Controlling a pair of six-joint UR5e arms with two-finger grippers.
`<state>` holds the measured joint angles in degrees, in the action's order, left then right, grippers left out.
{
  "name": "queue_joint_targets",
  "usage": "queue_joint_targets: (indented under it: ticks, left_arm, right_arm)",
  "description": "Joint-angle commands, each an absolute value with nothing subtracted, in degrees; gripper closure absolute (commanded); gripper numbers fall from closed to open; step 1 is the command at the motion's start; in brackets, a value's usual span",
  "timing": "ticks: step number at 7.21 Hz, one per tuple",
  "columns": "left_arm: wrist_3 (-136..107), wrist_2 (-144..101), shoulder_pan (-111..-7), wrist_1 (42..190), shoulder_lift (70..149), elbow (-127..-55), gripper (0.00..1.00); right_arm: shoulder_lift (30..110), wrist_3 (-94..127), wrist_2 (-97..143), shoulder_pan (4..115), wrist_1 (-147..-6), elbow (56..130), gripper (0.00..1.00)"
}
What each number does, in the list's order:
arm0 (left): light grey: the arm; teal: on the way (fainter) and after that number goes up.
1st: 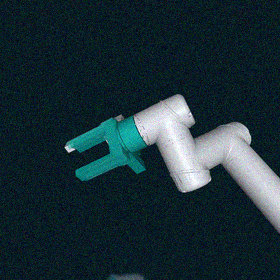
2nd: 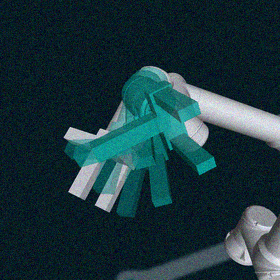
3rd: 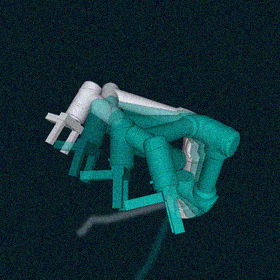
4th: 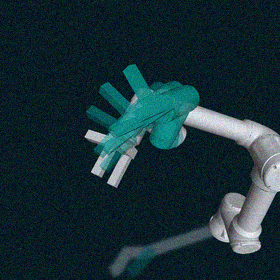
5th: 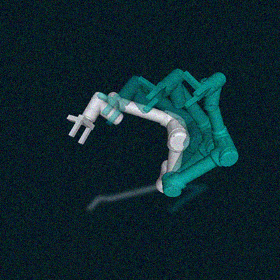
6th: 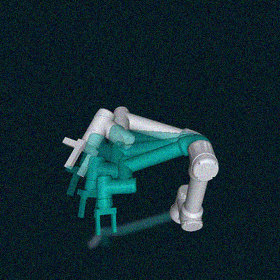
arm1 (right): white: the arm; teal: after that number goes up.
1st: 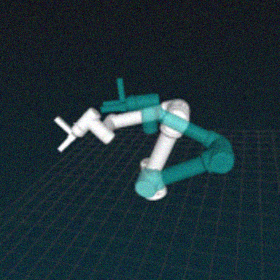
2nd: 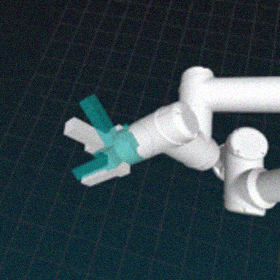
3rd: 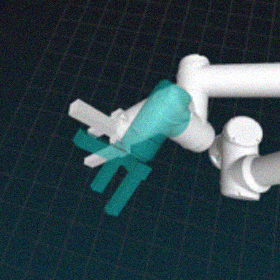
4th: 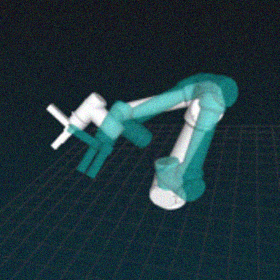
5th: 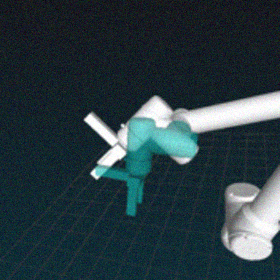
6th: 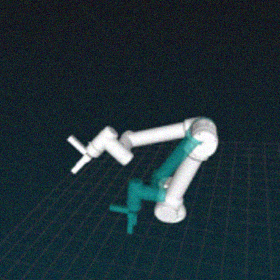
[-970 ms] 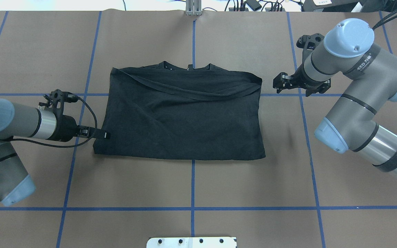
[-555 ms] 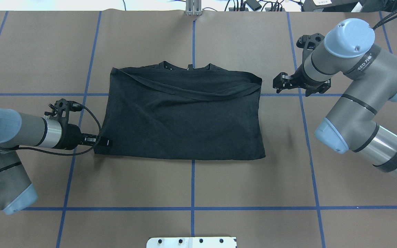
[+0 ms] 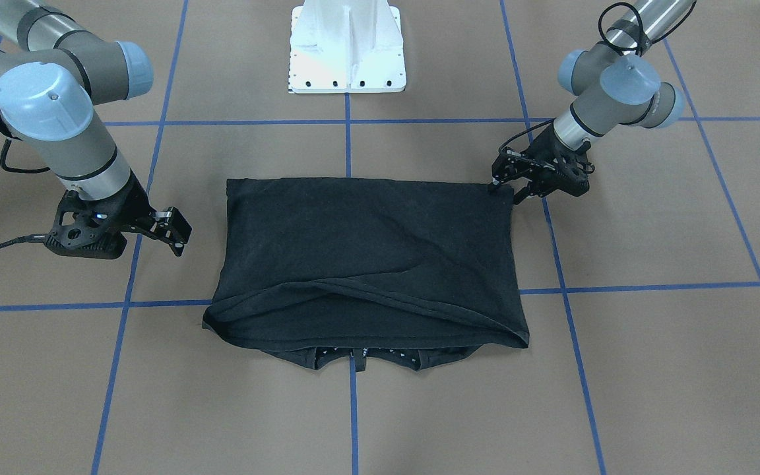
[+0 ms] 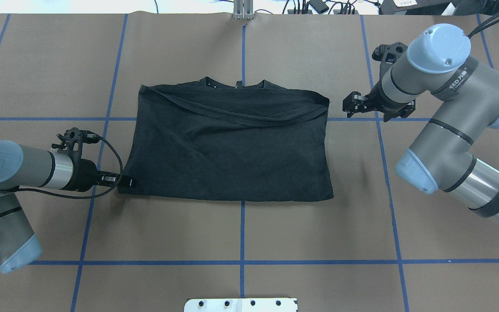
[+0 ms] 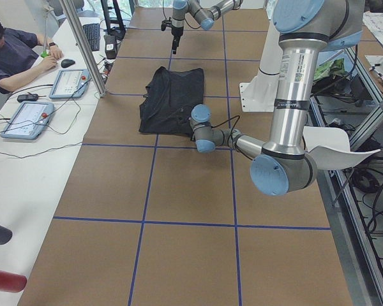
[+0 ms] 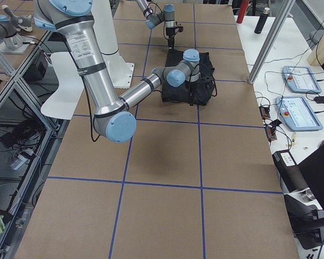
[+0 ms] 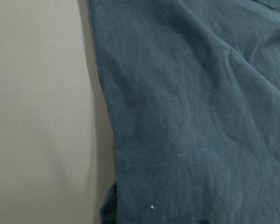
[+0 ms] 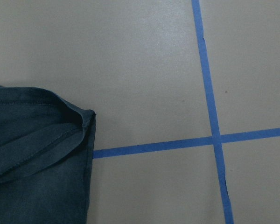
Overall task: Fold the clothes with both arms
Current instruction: 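Move the left gripper to the bundle's nearest corner while the right gripper withdraws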
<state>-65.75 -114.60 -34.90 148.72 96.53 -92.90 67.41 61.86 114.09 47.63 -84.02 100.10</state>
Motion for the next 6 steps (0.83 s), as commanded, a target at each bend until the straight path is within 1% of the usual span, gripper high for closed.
queue_joint_targets:
  ticks: [1,2,4,5,6]
  left_arm:
    - [-65.7,-114.6,-34.9,148.7,96.2,-93.0,0.35]
    - [-65.7,-114.7,-34.9,148.7,96.2,-93.0,0.50]
    - [-66.0,-115.0,-34.9,148.7,96.2,-93.2,0.91]
    - [-66.1,-115.0,-34.9,148.7,96.2,-93.3,1.00]
    - [-66.2,-115.0,-34.9,148.7,96.2,-93.3,1.00]
  right_arm:
    - [67.4,62.0,114.0,47.5,-84.0,100.1,0.00]
    - [67.4,62.0,114.0,47.5,-84.0,100.1,0.00]
    - [67.4,62.0,114.0,47.5,-84.0,100.1,0.00]
    - [67.4,62.0,114.0,47.5,-84.0,100.1,0.00]
    - [67.4,62.0,114.0,47.5,-84.0,100.1,0.00]
